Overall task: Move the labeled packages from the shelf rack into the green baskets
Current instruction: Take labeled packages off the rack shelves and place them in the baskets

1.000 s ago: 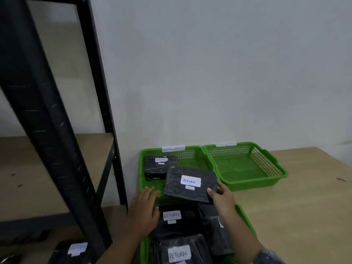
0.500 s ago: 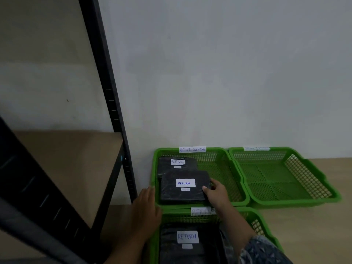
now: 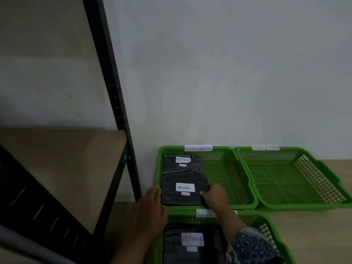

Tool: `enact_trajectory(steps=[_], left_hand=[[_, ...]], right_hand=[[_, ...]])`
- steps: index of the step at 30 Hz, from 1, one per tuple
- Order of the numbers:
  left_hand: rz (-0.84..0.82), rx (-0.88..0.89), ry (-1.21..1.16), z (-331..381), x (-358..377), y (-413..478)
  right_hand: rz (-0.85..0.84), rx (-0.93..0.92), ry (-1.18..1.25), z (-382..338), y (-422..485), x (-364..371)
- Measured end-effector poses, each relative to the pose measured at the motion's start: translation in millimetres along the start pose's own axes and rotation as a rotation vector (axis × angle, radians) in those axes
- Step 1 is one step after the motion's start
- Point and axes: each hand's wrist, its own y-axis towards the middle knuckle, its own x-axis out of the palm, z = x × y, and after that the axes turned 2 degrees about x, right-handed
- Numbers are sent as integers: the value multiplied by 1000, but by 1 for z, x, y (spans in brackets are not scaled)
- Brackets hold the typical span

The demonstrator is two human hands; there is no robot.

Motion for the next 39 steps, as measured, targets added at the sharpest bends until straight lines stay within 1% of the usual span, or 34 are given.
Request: enact_trajectory(steps=[3, 5, 8, 11, 15, 19, 21, 25, 29, 31, 35, 39], left_hand=[[10, 0, 22, -1, 3, 0], [-18, 8, 52, 0, 2, 2], [-75, -6, 107, 0, -1, 3], [-57, -18, 101, 4, -6, -1], [-39, 47, 94, 15, -11, -16], [26, 120, 169, 35, -22, -46], [-8, 117, 196, 40, -24, -65], [-7, 139, 206, 45, -29, -106], [12, 186, 220, 46, -40, -154], [-3, 219, 249, 43, -49, -178], [27, 296, 247, 36, -71, -218], [97, 283, 191, 8, -91, -242]], right_hand=[[55, -6, -47, 0, -4, 3], [85, -38, -44, 0, -9, 6], [147, -118, 6, 0, -22, 9], [183, -212, -11, 4, -40, 7], [200, -358, -54, 15, -71, 6], [200, -470, -196, 26, -106, 9], [205, -518, -271, 32, -126, 10], [200, -598, -350, 45, -170, 15], [197, -646, -335, 52, -219, 21], [190, -669, -342, 52, -241, 25], [187, -757, -364, 38, -280, 36], [264, -873, -386, 12, -308, 56]])
